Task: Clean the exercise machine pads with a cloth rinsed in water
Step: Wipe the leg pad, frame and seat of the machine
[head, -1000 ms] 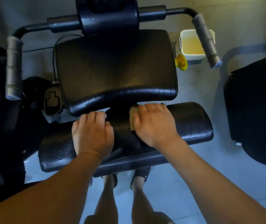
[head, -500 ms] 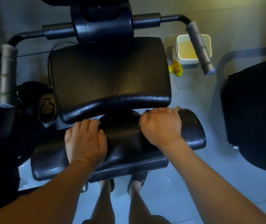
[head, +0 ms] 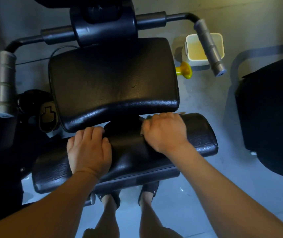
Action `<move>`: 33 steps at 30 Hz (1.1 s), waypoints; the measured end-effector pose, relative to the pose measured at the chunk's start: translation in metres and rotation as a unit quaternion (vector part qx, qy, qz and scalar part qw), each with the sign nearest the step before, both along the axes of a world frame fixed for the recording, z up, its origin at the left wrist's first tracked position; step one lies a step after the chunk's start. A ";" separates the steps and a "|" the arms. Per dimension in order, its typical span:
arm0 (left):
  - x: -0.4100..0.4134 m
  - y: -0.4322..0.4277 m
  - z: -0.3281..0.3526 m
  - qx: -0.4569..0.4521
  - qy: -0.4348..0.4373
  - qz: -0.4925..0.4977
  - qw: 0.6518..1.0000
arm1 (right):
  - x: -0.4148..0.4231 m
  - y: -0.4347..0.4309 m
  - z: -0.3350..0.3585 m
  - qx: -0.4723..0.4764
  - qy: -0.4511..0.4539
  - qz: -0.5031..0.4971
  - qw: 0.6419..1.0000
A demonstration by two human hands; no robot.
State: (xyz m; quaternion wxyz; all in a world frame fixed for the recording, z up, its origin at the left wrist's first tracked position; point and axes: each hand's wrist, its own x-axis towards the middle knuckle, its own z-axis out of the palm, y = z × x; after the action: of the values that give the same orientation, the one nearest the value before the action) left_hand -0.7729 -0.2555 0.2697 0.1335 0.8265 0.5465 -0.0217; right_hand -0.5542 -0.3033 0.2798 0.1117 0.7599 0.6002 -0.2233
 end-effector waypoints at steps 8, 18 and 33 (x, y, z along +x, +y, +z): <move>0.000 0.000 0.000 -0.017 0.006 0.002 1.000 | -0.020 -0.007 -0.005 0.033 0.037 -0.023 0.998; -0.004 0.006 0.011 -0.076 0.016 -0.005 0.997 | -0.067 0.019 0.003 -0.017 0.075 -0.010 0.997; -0.130 0.038 0.007 -0.151 -0.033 0.184 0.971 | -0.161 0.052 0.012 -0.039 0.144 0.070 0.986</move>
State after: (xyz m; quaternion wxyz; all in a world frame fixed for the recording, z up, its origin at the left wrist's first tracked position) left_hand -0.9031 -0.2172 0.2770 0.2762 0.6821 0.6751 -0.0513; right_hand -0.7156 -0.2510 0.2915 0.0695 0.6709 0.6527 -0.3451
